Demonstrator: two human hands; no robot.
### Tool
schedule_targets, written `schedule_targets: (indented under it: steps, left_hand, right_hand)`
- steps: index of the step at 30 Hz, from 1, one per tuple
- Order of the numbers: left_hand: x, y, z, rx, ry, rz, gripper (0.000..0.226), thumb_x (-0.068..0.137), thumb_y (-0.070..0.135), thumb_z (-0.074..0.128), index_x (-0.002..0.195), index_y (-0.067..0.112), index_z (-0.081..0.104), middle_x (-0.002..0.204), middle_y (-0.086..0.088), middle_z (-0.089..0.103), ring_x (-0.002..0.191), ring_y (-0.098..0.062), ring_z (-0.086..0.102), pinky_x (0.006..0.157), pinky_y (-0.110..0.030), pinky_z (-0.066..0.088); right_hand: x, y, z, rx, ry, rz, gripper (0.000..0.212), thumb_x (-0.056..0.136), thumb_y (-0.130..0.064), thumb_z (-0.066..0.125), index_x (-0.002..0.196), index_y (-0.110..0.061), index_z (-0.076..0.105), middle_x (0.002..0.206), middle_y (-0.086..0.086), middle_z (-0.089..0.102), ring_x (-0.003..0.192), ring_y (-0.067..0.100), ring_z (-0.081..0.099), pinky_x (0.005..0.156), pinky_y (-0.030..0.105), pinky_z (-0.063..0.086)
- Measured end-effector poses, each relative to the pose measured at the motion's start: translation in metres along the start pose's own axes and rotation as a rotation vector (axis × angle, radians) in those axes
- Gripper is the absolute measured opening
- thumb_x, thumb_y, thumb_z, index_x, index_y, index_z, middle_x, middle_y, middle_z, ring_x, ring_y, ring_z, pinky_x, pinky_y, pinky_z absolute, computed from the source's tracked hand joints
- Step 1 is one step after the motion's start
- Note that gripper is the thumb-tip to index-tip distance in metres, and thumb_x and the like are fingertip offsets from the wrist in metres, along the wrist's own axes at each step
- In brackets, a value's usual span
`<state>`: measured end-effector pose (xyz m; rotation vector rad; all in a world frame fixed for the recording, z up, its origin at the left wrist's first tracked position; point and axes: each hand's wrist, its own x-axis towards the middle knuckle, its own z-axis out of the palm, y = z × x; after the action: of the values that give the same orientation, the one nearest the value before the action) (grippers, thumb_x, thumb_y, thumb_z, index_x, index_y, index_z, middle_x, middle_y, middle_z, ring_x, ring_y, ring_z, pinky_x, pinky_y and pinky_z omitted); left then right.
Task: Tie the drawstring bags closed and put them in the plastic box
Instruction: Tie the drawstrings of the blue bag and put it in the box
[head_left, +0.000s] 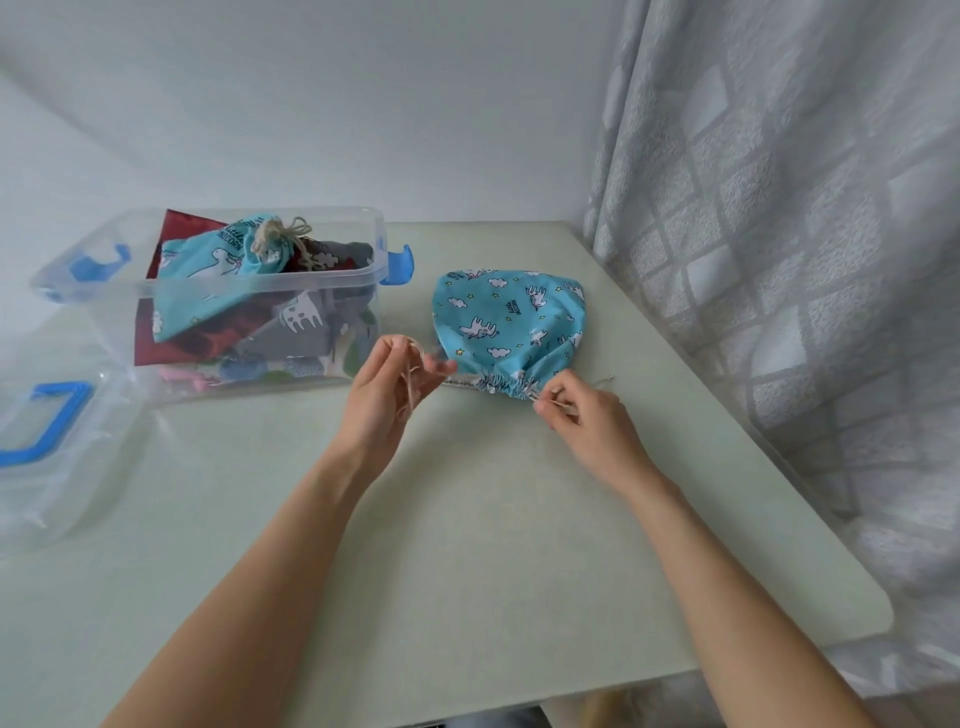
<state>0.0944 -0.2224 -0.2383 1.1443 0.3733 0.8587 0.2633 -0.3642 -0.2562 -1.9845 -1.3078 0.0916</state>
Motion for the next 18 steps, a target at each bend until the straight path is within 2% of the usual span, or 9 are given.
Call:
schedule_targets:
  steps: [4, 7, 12, 15, 17, 18]
  left_hand:
    - [0.003, -0.006, -0.007, 0.240, 0.086, 0.008, 0.030, 0.101, 0.020, 0.036, 0.072, 0.014, 0.039, 0.063, 0.001, 0.040, 0.062, -0.013, 0.046, 0.079, -0.031, 0.046]
    - [0.007, -0.005, -0.017, 0.333, 0.135, 0.044, 0.031, 0.101, 0.020, 0.038, 0.070, 0.016, 0.039, 0.055, 0.009, 0.039, 0.054, -0.007, 0.046, 0.070, -0.034, 0.035]
    - [0.007, -0.004, -0.019, 0.350, 0.154, 0.043, 0.032, 0.100, 0.017, 0.037, 0.069, 0.017, 0.039, 0.047, 0.013, 0.040, 0.050, -0.004, 0.048, 0.062, -0.031, 0.027]
    - [0.001, -0.004, -0.016, 0.432, 0.130, 0.024, 0.030, 0.100, 0.017, 0.039, 0.070, 0.016, 0.040, 0.053, 0.010, 0.043, 0.053, -0.006, 0.051, 0.062, -0.029, 0.032]
    - [-0.006, -0.004, -0.020, 0.500, 0.084, 0.012, 0.027, 0.100, 0.017, 0.039, 0.074, 0.011, 0.044, 0.060, 0.002, 0.052, 0.060, -0.010, 0.058, 0.071, -0.033, 0.044]
    - [-0.010, -0.002, -0.021, 0.533, 0.060, 0.006, 0.026, 0.100, 0.018, 0.039, 0.077, 0.009, 0.048, 0.066, 0.001, 0.060, 0.067, -0.012, 0.061, 0.077, -0.034, 0.047]
  right_hand:
    - [0.004, 0.005, -0.005, -0.041, 0.124, -0.015, 0.012, 0.089, -0.022, 0.062, 0.089, -0.011, 0.058, 0.081, 0.005, 0.069, 0.079, 0.027, 0.067, 0.067, 0.032, 0.046]
    - [0.005, 0.011, -0.012, -0.104, 0.226, -0.001, 0.011, 0.088, -0.018, 0.062, 0.089, -0.008, 0.060, 0.083, 0.008, 0.070, 0.079, 0.031, 0.066, 0.063, 0.029, 0.037]
    - [0.003, 0.018, -0.012, -0.161, 0.247, -0.014, 0.010, 0.088, -0.014, 0.062, 0.088, -0.005, 0.059, 0.082, 0.011, 0.070, 0.077, 0.036, 0.065, 0.064, 0.036, 0.043]
    - [-0.001, 0.021, -0.015, -0.122, 0.208, 0.025, 0.010, 0.087, -0.015, 0.063, 0.087, -0.006, 0.060, 0.079, 0.009, 0.070, 0.076, 0.031, 0.066, 0.065, 0.033, 0.043]
    - [-0.004, 0.020, -0.021, -0.015, 0.173, 0.053, 0.009, 0.088, -0.017, 0.063, 0.087, -0.008, 0.061, 0.077, 0.000, 0.066, 0.074, 0.020, 0.065, 0.069, 0.030, 0.046]
    - [-0.005, 0.019, -0.026, 0.038, 0.174, 0.047, 0.008, 0.088, -0.016, 0.063, 0.088, -0.009, 0.061, 0.084, -0.003, 0.063, 0.079, 0.014, 0.062, 0.074, 0.030, 0.047]
